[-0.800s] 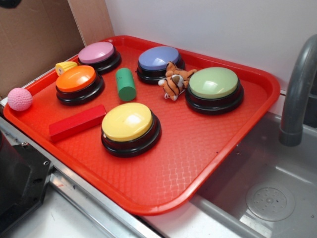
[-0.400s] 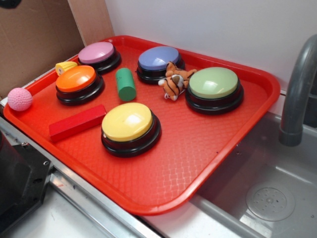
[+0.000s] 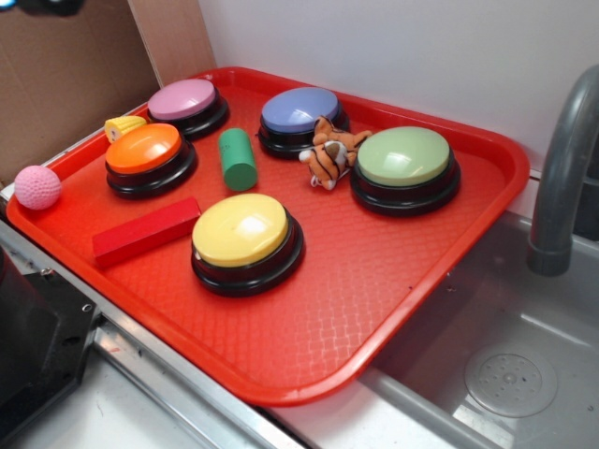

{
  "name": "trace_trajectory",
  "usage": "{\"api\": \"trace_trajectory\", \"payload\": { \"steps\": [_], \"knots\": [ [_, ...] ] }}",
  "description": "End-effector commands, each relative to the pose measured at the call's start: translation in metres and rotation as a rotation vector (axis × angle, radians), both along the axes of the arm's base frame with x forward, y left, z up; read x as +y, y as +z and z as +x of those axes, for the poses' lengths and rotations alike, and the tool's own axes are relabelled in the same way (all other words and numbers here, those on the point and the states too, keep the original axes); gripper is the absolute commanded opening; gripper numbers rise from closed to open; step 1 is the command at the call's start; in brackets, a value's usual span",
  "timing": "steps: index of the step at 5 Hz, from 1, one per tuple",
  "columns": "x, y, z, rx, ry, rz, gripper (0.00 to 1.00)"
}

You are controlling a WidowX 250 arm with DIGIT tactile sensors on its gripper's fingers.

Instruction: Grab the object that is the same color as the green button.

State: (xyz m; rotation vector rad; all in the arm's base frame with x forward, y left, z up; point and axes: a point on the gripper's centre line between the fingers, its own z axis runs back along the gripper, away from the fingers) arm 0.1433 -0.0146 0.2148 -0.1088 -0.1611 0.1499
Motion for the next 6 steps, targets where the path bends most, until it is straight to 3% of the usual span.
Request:
{"api": "trace_trajectory", "payload": {
  "steps": [1,3,6],
  "knots": [
    [0.006,-0.025,0.044,-0.009,0.180,-0.013,1.00],
    [0.016,-0.091,0.080,-0.067,0.509,-0.016,1.00],
    [0.033,-0.162,0.114,-0.001,0.714,0.063,1.00]
  ]
}}
